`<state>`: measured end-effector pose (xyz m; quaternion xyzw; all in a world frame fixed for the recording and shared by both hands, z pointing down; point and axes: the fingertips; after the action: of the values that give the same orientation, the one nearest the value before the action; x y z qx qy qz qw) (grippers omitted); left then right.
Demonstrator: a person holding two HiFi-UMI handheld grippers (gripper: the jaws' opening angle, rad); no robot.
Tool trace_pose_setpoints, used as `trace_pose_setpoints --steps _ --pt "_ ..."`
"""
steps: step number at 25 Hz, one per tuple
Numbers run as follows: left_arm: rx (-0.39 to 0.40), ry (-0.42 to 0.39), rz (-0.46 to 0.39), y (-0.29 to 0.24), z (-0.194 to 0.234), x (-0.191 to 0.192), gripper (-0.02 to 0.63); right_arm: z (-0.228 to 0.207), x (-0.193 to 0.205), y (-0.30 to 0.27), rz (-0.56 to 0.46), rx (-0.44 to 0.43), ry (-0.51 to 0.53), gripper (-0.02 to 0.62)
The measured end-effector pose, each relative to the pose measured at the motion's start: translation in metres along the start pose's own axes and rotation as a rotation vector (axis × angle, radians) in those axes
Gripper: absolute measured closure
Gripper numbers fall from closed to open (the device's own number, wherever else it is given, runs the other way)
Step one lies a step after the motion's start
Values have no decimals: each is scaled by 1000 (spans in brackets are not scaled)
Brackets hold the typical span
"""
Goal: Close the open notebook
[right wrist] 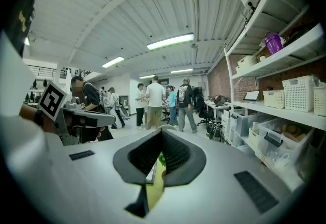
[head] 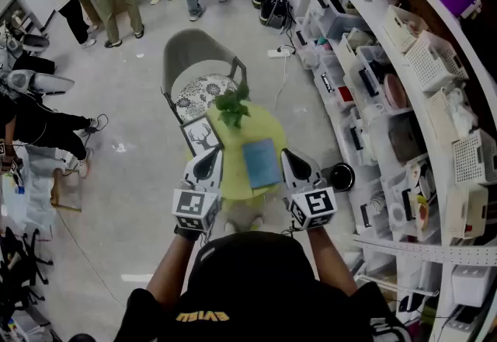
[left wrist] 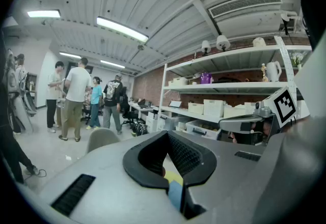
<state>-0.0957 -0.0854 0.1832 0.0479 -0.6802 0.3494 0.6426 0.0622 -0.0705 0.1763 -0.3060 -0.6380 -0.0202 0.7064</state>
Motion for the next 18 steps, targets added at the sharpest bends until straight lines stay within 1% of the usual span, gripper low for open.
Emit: trace_pose_setpoints --steps 8,18 --pt "-16 2 0 0 13 1 589 -1 -2 -9 5 3 5 595" --pt "-10 -3 2 -1 11 2 589 -5 2 -6 14 14 9 595"
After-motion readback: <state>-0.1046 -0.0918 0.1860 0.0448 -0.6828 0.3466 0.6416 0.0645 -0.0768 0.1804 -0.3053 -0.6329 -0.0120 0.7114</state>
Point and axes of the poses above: the fingertips, and each gripper's own axes: y backward along the fingers, z to its left, x out of its underside, and after that the axes turned 15 degrees about z, right-handed
